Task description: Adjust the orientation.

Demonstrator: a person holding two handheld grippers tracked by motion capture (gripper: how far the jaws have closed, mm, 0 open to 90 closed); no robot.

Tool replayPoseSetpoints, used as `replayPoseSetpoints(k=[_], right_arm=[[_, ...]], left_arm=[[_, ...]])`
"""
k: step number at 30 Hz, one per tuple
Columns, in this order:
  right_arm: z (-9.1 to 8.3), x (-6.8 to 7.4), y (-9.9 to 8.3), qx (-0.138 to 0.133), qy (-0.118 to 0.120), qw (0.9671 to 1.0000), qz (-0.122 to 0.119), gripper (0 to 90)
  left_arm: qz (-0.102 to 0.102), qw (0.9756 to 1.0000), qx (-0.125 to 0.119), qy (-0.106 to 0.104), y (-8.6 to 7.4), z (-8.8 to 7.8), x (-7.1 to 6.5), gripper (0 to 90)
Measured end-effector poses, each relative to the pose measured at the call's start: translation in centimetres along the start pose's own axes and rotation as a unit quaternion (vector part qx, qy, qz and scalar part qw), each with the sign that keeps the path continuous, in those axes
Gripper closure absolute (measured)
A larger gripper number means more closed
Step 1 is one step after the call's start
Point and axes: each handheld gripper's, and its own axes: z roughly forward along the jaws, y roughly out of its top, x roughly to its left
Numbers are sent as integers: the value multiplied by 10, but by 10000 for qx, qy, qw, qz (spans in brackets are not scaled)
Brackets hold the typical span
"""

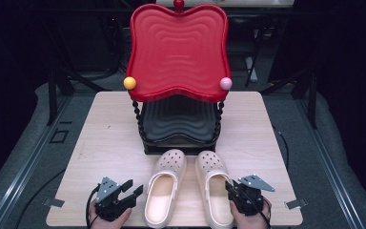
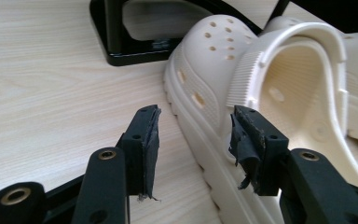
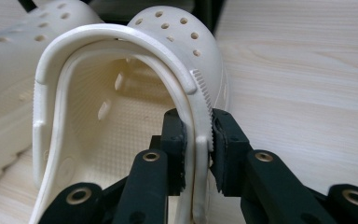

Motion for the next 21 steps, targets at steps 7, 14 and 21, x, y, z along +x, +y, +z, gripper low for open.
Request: replayPoseSetpoints(k=[7, 14, 21], right_arm=[[13, 30, 3, 25, 332, 9994, -100, 755], [18, 40, -3, -71, 515, 9985, -181, 750], [17, 41, -4, -151, 469, 9983, -298, 704]], left_arm=[[29, 9998, 34, -181, 0, 2, -4, 517], [76, 9995, 10, -299, -1, 4, -12, 517], [129, 9994, 86, -320, -2, 9, -19, 517]])
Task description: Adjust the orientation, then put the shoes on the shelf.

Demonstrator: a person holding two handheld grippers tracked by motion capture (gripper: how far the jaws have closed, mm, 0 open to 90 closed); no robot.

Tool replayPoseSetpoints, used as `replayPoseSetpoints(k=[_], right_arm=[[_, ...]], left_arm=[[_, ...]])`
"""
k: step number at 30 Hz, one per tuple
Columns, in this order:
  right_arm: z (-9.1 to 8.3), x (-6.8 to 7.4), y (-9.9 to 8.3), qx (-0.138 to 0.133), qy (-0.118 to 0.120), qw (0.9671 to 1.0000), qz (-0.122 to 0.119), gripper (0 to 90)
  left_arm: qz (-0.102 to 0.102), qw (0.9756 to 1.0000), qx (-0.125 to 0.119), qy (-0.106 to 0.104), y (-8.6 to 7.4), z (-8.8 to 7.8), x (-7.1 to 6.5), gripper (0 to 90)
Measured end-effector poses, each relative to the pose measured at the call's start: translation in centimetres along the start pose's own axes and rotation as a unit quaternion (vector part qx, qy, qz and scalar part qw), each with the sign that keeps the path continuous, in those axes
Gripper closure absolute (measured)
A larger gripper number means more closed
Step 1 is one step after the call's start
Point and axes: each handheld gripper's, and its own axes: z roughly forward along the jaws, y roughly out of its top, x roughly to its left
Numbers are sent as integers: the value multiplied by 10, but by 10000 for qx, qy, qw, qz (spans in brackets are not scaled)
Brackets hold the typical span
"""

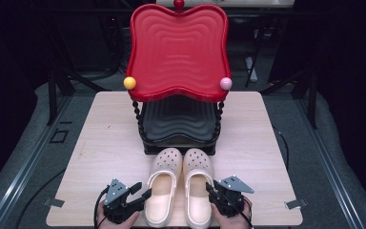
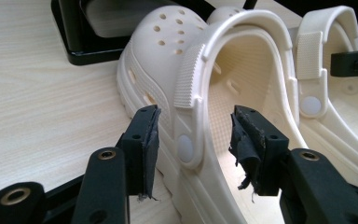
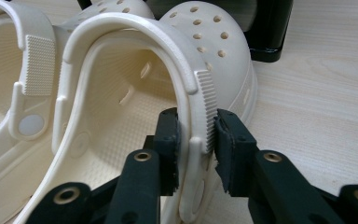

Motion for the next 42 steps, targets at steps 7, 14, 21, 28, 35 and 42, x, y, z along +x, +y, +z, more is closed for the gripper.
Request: replayPoseSetpoints(k=[7, 14, 21, 28, 35, 42], right_arm=[[-7, 2, -10, 7, -18, 10000, -77, 650], [-5, 2, -13, 16, 24, 10000, 39, 679], [-4, 2, -13, -21, 39, 9999, 154, 699], [-4, 4, -11, 45, -21, 9997, 250, 751], [-5, 4, -8, 1, 96, 9996, 247, 767], [-9, 10, -6, -129, 148, 9997, 177, 776]], left_arm=[[116, 9999, 72, 71, -3, 5, -4, 571], [130, 9994, 233, 237, -8, 14, -8, 643], [41, 9994, 236, 243, -10, 15, -7, 654], [-51, 9991, 230, 342, -9, 14, -10, 709], [-224, 9992, 249, 229, -7, 14, -10, 732], [-202, 9993, 228, 209, -4, 8, -14, 742]])
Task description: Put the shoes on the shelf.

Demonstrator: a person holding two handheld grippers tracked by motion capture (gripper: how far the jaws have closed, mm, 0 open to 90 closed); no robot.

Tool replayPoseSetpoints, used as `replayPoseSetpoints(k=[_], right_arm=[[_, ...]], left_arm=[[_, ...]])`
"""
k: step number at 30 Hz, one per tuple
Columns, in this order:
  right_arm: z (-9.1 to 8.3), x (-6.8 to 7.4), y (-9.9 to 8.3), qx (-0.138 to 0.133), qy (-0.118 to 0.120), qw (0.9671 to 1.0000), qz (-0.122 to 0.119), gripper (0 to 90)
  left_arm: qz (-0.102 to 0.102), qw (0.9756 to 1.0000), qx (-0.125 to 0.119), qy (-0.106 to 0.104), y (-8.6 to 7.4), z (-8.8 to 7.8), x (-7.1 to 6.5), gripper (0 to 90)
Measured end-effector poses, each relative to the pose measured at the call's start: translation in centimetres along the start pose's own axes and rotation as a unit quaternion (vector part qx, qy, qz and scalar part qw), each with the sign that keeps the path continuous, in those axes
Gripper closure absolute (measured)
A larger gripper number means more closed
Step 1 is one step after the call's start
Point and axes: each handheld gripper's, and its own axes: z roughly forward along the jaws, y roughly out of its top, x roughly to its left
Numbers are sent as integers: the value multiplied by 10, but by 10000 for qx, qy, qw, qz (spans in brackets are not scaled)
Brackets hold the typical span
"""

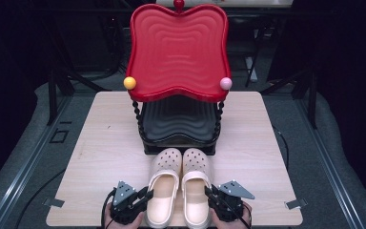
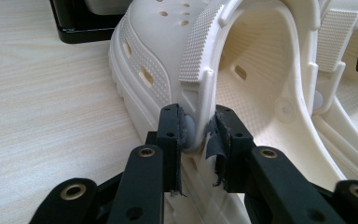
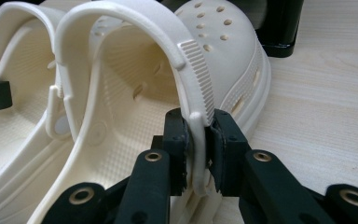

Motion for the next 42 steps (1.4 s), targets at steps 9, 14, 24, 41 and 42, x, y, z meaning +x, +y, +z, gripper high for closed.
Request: replayPoseSetpoints(k=[9, 14, 24, 41, 42], right_arm=[[-14, 4, 6, -48, 196, 9998, -7, 785], [-23, 8, 13, -184, 284, 9994, -42, 785], [-58, 25, 41, -732, 455, 9961, -192, 785], [-24, 11, 94, -1092, 381, 9923, -433, 785], [-20, 9, 97, -1063, 365, 9928, -425, 785]], left_arm=[[-25, 9999, -27, -147, 10, -17, -4, 746], [26, 9998, -146, -165, 20, -28, -9, 745], [210, 9981, -535, -203, 53, -69, -22, 745], [318, 9948, -967, -82, 101, -42, -1, 745], [360, 9941, -1017, -74, 105, -35, 2, 745]])
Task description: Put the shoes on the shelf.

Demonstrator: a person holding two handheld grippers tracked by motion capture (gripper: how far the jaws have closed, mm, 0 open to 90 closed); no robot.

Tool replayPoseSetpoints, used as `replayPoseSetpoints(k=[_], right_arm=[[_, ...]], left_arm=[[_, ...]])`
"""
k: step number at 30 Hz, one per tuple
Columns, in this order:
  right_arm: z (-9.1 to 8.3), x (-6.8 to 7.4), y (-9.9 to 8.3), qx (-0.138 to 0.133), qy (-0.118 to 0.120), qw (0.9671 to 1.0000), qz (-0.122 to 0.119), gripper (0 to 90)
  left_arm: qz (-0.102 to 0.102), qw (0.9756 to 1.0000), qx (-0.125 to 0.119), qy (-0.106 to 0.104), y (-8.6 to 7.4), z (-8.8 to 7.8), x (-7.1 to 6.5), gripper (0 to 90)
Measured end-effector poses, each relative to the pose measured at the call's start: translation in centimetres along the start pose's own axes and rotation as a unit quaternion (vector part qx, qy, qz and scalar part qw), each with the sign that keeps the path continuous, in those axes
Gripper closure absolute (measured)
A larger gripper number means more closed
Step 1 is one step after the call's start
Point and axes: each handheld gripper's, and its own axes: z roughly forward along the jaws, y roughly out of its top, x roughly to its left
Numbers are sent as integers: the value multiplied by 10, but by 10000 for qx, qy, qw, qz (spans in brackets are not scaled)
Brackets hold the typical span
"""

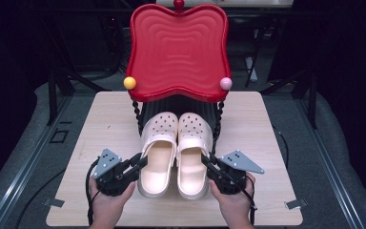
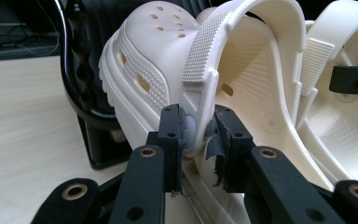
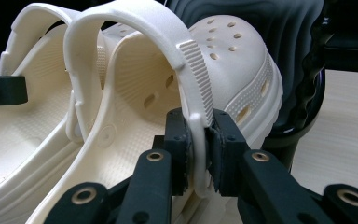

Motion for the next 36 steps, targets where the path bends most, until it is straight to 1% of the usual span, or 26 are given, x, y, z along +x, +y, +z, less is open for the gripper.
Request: replayPoseSetpoints(k=[4, 5, 6, 7, 9, 11, 13, 14, 15, 18, 19, 20, 21, 23, 24, 25, 28, 30, 31, 32, 33, 35, 36], right_arm=[[14, -8, 7, -78, -25, 10000, 10, 785], [14, -8, 7, -78, -25, 10000, 10, 785], [21, -11, 12, -67, -44, 10000, -41, 784], [24, -12, 13, -73, -58, 9999, -87, 784], [32, -14, 16, -79, -111, 9999, -103, 785], [40, -18, 18, -110, -123, 9998, -52, 785], [47, -21, 21, -126, -124, 9998, -15, 785], [49, -22, 23, -116, -142, 9998, -2, 785], [49, -22, 23, -116, -142, 9998, -2, 785], [57, -27, 30, -147, -181, 9997, -13, 785], [59, -29, 33, -151, -202, 9997, -23, 785], [63, -30, 37, -179, -235, 9995, -103, 785], [64, -31, 40, -181, -254, 9994, -143, 785], [66, -31, 42, -197, -263, 9993, -169, 785], [68, -31, 45, -224, -306, 9991, -194, 785], [72, -33, 48, -230, -354, 9989, -183, 785], [77, -36, 48, -191, -432, 9987, -179, 783], [79, -35, 46, -153, -485, 9983, -280, 778], [80, -35, 44, -101, -538, 9979, -343, 774], [81, -34, 43, -133, -590, 9975, -356, 770], [82, -35, 42, -92, -629, 9973, -370, 767], [84, -36, 38, -33, -679, 9972, -296, 759], [85, -38, 35, 31, -685, 9973, -271, 757]], left_arm=[[-57, 10000, -59, -10, 4, 15, 11, 745], [-57, 10000, -59, -10, 4, 15, 11, 745], [-85, 9999, -64, -3, 6, 22, 16, 745], [-66, 9999, -77, -14, 7, 26, 18, 745], [-94, 9999, -137, -6, 10, 32, 22, 745], [-151, 9997, -165, 27, 13, 36, 25, 745], [-163, 9996, -207, 26, 15, 42, 28, 744], [-119, 9997, -210, 61, 17, 44, 29, 744], [-119, 9997, -210, 61, 17, 44, 29, 744], [-178, 9994, -296, 39, 23, 52, 35, 744], [-161, 9993, -330, 41, 25, 54, 37, 743], [-155, 9993, -349, 41, 26, 55, 38, 743], [-236, 9989, -392, 53, 28, 58, 40, 743], [-258, 9987, -438, 69, 30, 61, 41, 743], [-267, 9986, -452, 87, 31, 62, 42, 743], [-324, 9983, -459, 132, 32, 67, 43, 741], [-304, 9984, -422, 214, 29, 73, 43, 738], [-276, 9985, -421, 236, 28, 75, 43, 735], [-237, 9986, -382, 289, 26, 77, 42, 730], [-237, 9986, -290, 383, 22, 80, 43, 727], [-283, 9986, -266, 353, 20, 81, 44, 725], [-292, 9987, -158, 377, 17, 83, 46, 720], [-293, 9987, -170, 389, 15, 85, 47, 719]])
